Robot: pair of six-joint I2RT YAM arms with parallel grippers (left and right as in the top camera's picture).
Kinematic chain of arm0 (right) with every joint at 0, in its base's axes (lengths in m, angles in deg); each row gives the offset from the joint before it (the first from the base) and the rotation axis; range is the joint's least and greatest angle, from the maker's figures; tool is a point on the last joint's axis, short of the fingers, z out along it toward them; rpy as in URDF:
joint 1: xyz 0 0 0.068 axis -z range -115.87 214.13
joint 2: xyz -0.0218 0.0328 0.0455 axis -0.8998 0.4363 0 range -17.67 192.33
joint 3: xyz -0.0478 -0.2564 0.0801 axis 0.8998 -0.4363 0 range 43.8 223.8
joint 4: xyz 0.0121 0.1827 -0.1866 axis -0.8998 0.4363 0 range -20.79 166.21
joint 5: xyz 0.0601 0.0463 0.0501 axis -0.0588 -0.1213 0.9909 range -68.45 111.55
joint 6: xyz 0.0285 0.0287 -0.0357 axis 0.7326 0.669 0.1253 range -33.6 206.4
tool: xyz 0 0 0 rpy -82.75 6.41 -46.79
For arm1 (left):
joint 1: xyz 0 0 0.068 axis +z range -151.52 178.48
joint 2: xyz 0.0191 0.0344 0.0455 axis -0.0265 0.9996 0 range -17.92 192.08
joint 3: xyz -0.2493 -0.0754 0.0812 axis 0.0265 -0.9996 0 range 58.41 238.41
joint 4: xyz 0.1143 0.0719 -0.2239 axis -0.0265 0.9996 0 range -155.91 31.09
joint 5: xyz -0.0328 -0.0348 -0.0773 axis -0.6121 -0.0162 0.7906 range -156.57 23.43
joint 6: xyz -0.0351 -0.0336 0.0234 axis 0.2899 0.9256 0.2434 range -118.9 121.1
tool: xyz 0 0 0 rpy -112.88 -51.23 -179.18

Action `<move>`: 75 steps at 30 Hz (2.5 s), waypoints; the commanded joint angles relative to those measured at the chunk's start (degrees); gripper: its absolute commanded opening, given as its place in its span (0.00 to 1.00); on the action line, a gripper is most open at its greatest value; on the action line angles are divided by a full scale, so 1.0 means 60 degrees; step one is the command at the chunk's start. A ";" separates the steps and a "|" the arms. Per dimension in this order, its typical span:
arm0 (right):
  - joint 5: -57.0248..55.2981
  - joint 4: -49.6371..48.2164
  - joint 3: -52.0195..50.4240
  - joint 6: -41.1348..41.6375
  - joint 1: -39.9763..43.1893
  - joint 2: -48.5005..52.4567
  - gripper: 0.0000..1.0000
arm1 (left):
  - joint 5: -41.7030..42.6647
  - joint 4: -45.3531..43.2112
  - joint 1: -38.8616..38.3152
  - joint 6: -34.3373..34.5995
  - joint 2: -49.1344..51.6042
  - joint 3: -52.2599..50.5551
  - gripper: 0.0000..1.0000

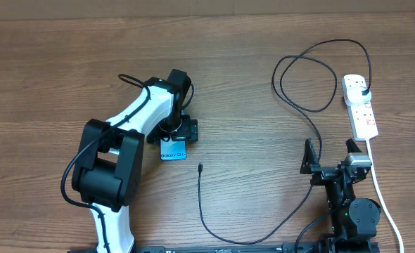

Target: Plug charger to phone and switch on socket

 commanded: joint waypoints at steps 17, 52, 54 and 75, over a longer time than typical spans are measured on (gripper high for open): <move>-0.0055 -0.0066 -0.0106 -0.0047 -0.0047 -0.0080 1.00 | 0.0466 -0.1486 0.0408 -0.0266 0.0495 -0.0233 1.00; -0.0058 -0.0069 -0.0102 -0.0051 -0.0018 -0.0080 1.00 | 0.0244 -0.1727 0.0448 -0.1308 0.0495 -0.0233 1.00; -0.0055 -0.0069 -0.0102 -0.0047 -0.0018 -0.0080 1.00 | 0.0244 -0.1730 0.0448 -0.1311 0.0495 -0.0233 1.00; -0.0058 -0.0066 -0.0102 -0.0047 -0.0018 -0.0080 1.00 | 0.0321 -0.1362 0.0157 -0.0685 0.0495 -0.0237 1.00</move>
